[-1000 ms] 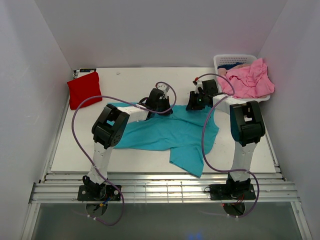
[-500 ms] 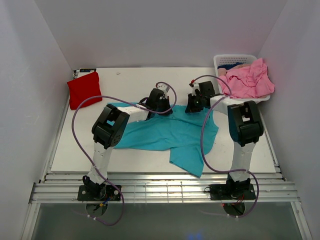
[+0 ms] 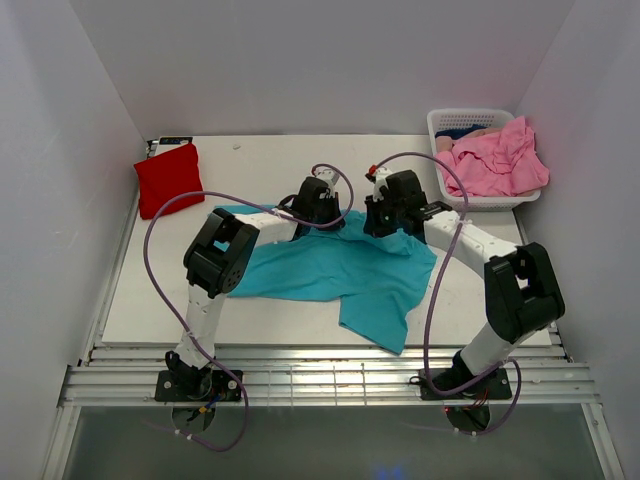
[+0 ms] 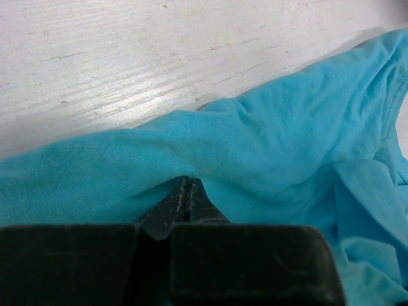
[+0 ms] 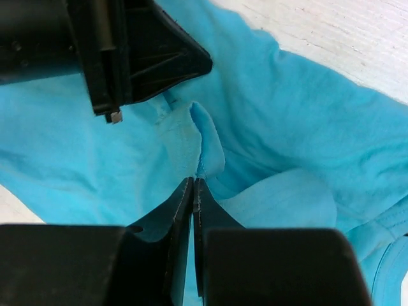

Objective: Fold and stack the t-shirts
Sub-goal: Fold the flattened tshirt in 1/3 of the way

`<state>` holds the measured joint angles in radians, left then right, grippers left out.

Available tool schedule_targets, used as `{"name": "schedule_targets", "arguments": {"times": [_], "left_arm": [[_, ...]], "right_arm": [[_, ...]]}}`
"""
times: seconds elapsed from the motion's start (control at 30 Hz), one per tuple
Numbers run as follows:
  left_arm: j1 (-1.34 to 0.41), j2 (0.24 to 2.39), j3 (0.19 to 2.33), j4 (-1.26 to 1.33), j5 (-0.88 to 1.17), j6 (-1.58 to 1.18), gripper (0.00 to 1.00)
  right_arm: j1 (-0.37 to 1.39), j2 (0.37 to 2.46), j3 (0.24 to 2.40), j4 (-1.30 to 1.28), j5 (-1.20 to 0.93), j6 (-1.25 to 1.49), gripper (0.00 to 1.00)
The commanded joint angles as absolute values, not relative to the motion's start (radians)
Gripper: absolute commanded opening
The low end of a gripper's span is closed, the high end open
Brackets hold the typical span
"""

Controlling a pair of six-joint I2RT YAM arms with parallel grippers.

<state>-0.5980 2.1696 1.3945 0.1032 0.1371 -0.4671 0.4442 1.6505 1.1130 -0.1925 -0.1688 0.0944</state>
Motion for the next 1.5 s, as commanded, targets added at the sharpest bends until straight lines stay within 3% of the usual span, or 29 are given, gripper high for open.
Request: {"name": "schedule_targets", "arguments": {"times": [0.0, 0.43, 0.7, 0.8, 0.93, 1.2, 1.47], "left_arm": [[-0.601, 2.129, 1.420, 0.064, 0.114, -0.448, 0.00], [-0.601, 2.123, 1.419, 0.063, 0.107, -0.439, 0.00], [-0.601, 2.131, 1.424, 0.061, 0.109, -0.440, 0.00], [-0.601, 2.126, 1.425, 0.060, 0.103, -0.439, 0.00], [-0.601, 2.121, 1.430, 0.045, 0.091, -0.431, 0.00], [-0.601, 2.103, 1.411, 0.035, 0.063, -0.423, 0.00], [-0.601, 2.091, 1.404, 0.037, 0.040, -0.414, 0.00]], "right_arm": [[0.471, 1.599, 1.040, -0.239, -0.104, 0.106, 0.08], [0.583, 1.488, 0.847, -0.308, -0.121, 0.229, 0.09], [0.600, 1.381, 0.942, -0.316, 0.041, 0.222, 0.34], [0.598, 1.413, 0.980, -0.311, 0.152, 0.215, 0.38], [0.584, 1.505, 1.037, -0.292, 0.256, 0.210, 0.37], [0.548, 1.735, 1.106, -0.172, 0.247, 0.152, 0.28], [0.546, 1.643, 1.089, -0.323, 0.305, 0.181, 0.18]]}}
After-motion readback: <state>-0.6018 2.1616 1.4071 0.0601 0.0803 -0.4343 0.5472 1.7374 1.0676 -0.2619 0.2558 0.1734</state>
